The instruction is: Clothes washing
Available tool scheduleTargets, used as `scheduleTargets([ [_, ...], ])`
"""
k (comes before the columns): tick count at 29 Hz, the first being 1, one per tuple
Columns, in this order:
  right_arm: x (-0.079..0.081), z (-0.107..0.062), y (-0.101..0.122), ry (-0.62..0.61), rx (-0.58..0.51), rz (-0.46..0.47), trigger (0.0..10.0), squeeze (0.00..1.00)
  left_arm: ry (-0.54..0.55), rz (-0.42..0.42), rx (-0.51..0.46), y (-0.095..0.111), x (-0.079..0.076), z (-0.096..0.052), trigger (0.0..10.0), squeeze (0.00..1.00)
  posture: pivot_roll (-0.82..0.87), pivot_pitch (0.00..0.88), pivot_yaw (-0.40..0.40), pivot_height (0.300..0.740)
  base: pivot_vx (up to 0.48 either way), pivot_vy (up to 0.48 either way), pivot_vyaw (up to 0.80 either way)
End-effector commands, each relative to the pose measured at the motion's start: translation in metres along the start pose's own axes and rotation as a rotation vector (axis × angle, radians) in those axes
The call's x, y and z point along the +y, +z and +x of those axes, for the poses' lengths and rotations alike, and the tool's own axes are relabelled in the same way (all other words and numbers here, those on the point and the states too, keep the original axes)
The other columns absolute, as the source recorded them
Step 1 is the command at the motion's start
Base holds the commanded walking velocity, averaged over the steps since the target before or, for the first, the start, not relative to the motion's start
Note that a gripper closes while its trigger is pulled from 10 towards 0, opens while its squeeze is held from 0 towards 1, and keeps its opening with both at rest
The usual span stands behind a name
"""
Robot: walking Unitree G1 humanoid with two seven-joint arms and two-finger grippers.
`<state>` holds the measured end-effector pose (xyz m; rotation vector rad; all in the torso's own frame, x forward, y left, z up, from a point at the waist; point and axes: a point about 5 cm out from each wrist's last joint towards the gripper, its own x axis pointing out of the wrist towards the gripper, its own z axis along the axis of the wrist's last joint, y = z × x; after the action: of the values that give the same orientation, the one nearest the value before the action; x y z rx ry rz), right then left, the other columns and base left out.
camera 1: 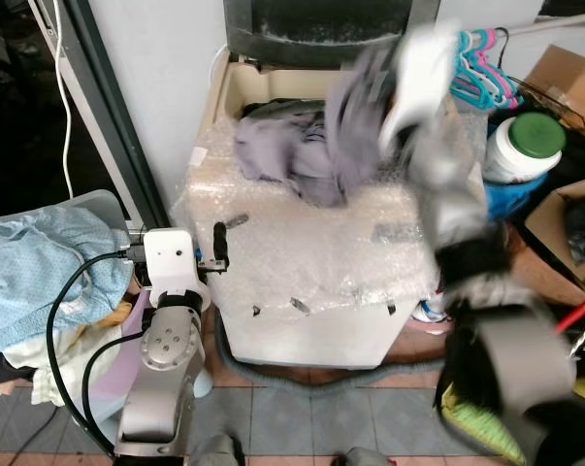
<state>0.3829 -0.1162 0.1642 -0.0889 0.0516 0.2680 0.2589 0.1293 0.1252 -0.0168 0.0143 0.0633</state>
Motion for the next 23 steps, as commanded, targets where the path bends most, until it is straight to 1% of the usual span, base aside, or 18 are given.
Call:
scheduleTargets([
  [1, -0.006, -0.002, 0.017, -0.041, -0.068, 0.016, 10.0, 0.0, -0.027, -0.016, -0.005, 0.002, -0.006, 0.001, 10.0, 0.0, -0.03, 0.0, 0.041, 0.74, 0.0, 0.0, 0.0],
  [3, -0.007, -0.004, 0.016, -0.05, -0.072, 0.028, 10.0, 0.0, -0.029, -0.018, -0.005, 0.002, -0.007, 0.002, 10.0, 0.0, -0.03, 0.0, 0.041, 0.74, 0.0, 0.0, 0.0],
  [6, -0.005, -0.011, 0.02, -0.059, -0.124, 0.057, 10.0, 0.0, -0.038, -0.024, -0.016, 0.004, -0.006, 0.002, 10.0, 0.0, -0.03, 0.0, 0.049, 0.74, 0.314, 0.0, 0.0],
  [7, -0.005, -0.011, 0.02, -0.059, -0.124, 0.057, 10.0, 0.0, -0.038, -0.024, -0.016, 0.004, -0.006, 0.002, 10.0, 0.0, -0.03, 0.0, 0.049, 0.74, 0.349, 0.0, 0.0],
  [10, 0.001, -0.016, 0.031, -0.018, -0.195, 0.049, 10.0, 0.0, -0.037, -0.025, -0.02, 0.005, -0.005, 0.002, 10.0, 0.0, -0.02, 0.0, 0.046, 0.74, 0.48, 0.0, 0.0],
  [12, 0.007, -0.018, 0.045, 0.024, -0.26, -0.029, 10.0, 0.0, -0.034, -0.024, -0.019, 0.005, -0.003, 0.002, 10.0, 0.0, -0.02, 0.0, 0.047, 0.74, 0.48, 0.0, 0.0],
  [13, 0.013, -0.019, 0.054, 0.072, -0.318, -0.09, 10.0, 0.0, -0.032, -0.026, -0.016, 0.004, -0.003, 0.001, 10.0, 0.0, -0.02, 0.0, 0.047, 0.74, 0.48, 0.0, 0.0],
  [14, 0.015, -0.02, 0.056, 0.085, -0.332, -0.105, 10.0, 0.0, -0.031, -0.027, -0.015, 0.004, -0.003, 0.001, 10.0, 0.0, -0.02, 0.0, 0.047, 0.74, 0.48, 0.0, 0.0],
  [15, 0.017, -0.019, 0.064, 0.091, -0.364, -0.186, 10.0, 0.0, -0.032, -0.027, -0.015, 0.004, -0.003, 0.001, 10.0, 0.0, -0.02, 0.0, 0.048, 0.74, 0.48, 0.0, 0.66],
  [17, 0.019, -0.017, 0.072, 0.107, -0.385, -0.202, 10.0, 0.0, -0.032, -0.028, -0.014, 0.004, -0.003, 0.002, 10.0, 0.0, -0.02, 0.0, 0.048, 0.74, 0.422, 0.0, 0.66],
  [18, 0.021, -0.015, 0.083, 0.126, -0.42, -0.194, 10.0, 0.0, -0.034, -0.028, -0.015, 0.005, -0.004, 0.002, 10.0, 0.0, -0.02, 0.0, 0.049, 0.74, 0.345, 0.0, 0.65],
  [19, 0.021, -0.015, 0.083, 0.126, -0.42, -0.194, 10.0, 0.0, -0.034, -0.028, -0.015, 0.005, -0.004, 0.002, 10.0, 0.0, -0.02, 0.0, 0.049, 0.74, 0.345, 0.0, 0.65],
  [22, 0.022, -0.015, 0.094, 0.153, -0.451, -0.204, 10.0, 0.0, -0.035, -0.029, -0.014, 0.005, -0.005, 0.002, 10.0, 0.0, -0.02, 0.0, 0.048, 0.74, 0.33, 0.0, 0.66],
  [23, 0.023, -0.015, 0.1, 0.173, -0.471, -0.217, 10.0, 0.0, -0.03, -0.029, -0.007, 0.004, -0.005, 0.003, 10.0, 0.0, -0.02, 0.0, 0.047, 0.74, 0.0, 0.0, 0.64],
])
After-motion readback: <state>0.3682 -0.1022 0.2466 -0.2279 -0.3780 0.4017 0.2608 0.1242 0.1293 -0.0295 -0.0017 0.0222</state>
